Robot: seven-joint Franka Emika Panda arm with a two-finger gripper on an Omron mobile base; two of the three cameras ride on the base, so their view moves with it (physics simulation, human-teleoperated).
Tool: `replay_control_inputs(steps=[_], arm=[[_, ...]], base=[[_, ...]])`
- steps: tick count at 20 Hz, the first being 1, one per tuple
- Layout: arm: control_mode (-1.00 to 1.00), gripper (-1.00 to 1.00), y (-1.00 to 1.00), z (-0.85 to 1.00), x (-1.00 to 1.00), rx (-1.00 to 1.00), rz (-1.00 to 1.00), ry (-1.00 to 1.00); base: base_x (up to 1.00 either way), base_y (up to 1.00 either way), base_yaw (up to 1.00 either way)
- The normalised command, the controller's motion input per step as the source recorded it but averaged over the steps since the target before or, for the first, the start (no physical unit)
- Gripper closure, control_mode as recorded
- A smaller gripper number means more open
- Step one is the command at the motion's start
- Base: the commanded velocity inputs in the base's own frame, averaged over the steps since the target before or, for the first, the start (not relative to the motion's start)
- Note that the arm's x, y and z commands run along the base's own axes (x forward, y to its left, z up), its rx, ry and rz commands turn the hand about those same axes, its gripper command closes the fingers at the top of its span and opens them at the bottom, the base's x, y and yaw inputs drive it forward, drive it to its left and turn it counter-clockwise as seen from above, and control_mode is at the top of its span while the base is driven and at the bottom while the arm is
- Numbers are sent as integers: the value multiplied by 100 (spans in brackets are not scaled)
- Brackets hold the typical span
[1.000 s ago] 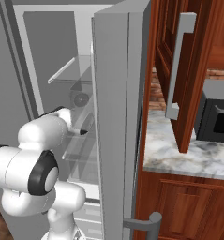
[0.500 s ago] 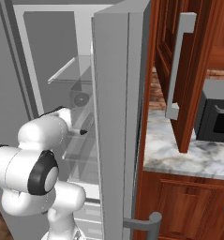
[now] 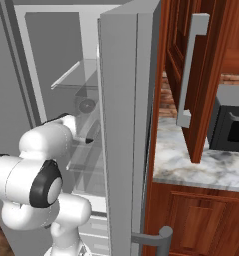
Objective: Retrieve the bottle and the shaker from the cabinet and place them next to the mixing bowl on the counter. Then add garlic from the fridge to the mixing bowl.
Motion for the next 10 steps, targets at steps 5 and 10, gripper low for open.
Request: replay_control_inputs(steps=[5,10], arm=[[-100,-100,0,0,0,0,0,0],[-100,-100,0,-2,0,0,0,0]], base=[[0,0,0],[0,0,0]])
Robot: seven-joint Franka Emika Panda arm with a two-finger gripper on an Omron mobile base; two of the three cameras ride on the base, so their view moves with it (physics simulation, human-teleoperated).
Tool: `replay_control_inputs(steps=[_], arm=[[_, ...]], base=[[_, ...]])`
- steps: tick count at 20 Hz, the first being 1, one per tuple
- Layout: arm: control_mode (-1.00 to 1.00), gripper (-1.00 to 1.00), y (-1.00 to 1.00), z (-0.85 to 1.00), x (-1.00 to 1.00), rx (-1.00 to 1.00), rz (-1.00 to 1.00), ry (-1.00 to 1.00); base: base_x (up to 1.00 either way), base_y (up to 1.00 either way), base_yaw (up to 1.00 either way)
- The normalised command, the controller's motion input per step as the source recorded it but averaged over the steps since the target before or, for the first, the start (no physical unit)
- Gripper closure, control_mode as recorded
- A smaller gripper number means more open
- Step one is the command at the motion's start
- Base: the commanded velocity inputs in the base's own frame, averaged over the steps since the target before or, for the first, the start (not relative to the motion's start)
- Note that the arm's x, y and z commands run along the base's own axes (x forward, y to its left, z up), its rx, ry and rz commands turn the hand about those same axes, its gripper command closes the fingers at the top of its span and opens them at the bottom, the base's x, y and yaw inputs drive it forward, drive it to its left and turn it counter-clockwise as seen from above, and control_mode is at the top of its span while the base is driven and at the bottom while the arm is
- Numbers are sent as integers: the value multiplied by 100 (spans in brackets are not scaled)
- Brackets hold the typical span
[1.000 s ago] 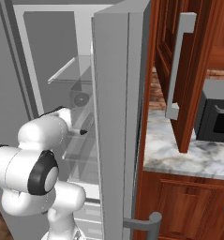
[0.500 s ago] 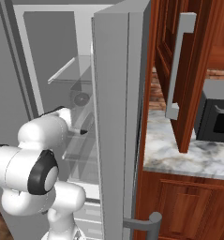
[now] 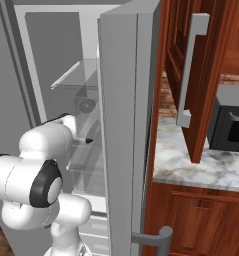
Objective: Retrieve the bottle and the shaker from the cabinet and place them next to the mixing bowl on the counter. Then add garlic from the fridge to the mixing bowl.
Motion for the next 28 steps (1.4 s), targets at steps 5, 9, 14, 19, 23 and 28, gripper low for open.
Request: replay_control_inputs(steps=[5,9,14,19,23,28], arm=[[-100,-100,0,-7,0,0,0,2],[-100,-100,0,-10,0,0,0,3],[-100,-100,0,-17,0,0,0,3],[-100,100,0,-13,0,0,0,2],[-100,100,0,0,0,0,0,0],[-100,100,0,0,-13,0,0,-1]], base=[[0,0,0],[0,0,0],[0,0,0],[0,0,0],[0,0,0],[0,0,0]])
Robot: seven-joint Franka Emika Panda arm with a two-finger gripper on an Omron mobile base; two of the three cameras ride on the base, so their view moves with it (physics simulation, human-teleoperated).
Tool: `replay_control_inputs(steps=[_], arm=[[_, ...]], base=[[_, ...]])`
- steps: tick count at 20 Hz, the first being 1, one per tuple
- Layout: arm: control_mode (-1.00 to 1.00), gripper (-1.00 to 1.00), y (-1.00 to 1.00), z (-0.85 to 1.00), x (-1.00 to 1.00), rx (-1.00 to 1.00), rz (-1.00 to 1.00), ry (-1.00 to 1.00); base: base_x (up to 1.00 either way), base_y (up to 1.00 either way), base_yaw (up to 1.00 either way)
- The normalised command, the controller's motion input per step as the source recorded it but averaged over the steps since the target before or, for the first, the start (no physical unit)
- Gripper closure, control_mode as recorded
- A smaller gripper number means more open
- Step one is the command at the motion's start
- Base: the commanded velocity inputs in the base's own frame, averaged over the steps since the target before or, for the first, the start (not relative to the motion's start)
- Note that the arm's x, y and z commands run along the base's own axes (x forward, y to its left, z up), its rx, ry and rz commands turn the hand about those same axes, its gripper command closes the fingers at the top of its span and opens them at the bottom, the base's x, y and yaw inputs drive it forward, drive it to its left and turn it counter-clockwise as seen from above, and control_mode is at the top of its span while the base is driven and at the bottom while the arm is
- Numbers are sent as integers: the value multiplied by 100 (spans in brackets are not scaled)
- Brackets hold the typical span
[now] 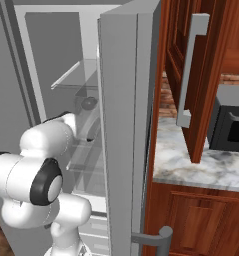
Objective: Retrieve the bottle and the shaker from the cabinet and place them next to the mixing bowl on the counter. Then add garlic from the fridge to the mixing bowl.
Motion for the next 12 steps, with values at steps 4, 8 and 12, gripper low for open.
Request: replay_control_inputs(steps=[4,8,12], arm=[[-100,100,5,1,-65,-3,0,-9],[-100,100,3,17,-82,-2,-1,-9],[-100,100,1,57,-82,-1,0,0]], base=[[0,0,0],[0,0,0],[0,0,0]])
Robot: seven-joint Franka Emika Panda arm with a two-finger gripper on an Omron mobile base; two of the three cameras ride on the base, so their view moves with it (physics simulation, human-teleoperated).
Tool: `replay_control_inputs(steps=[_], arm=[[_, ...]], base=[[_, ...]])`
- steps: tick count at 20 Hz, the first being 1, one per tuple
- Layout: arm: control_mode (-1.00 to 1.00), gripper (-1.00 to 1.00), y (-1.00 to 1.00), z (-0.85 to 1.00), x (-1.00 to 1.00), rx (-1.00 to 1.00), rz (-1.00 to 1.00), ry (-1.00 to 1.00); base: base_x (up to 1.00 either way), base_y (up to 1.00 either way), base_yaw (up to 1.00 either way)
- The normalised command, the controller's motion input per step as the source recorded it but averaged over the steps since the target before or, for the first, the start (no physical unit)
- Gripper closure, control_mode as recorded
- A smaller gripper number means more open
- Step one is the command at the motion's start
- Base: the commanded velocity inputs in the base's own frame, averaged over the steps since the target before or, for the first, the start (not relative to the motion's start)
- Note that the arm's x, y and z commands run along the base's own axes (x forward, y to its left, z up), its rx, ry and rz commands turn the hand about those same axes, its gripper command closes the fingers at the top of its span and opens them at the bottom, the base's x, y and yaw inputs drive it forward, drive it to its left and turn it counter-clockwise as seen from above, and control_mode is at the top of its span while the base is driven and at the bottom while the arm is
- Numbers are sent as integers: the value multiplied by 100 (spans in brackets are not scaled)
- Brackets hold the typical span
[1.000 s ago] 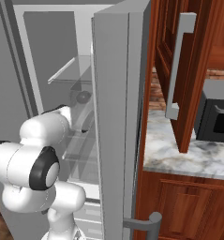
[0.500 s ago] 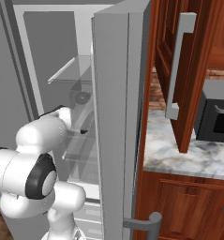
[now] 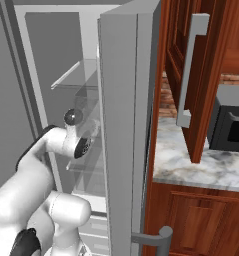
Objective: Retrieve the bottle and the shaker from the cabinet and place them next to the mixing bowl on the counter. Then add garlic from the fridge to the mixing bowl.
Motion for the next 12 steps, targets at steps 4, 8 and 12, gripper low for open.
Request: replay_control_inputs(steps=[4,8,12], arm=[[-100,100,2,71,-67,0,-1,1],[-100,100,0,74,-71,0,-2,6],[-100,100,1,73,-74,0,-2,9]], base=[[0,0,0],[0,0,0],[0,0,0]])
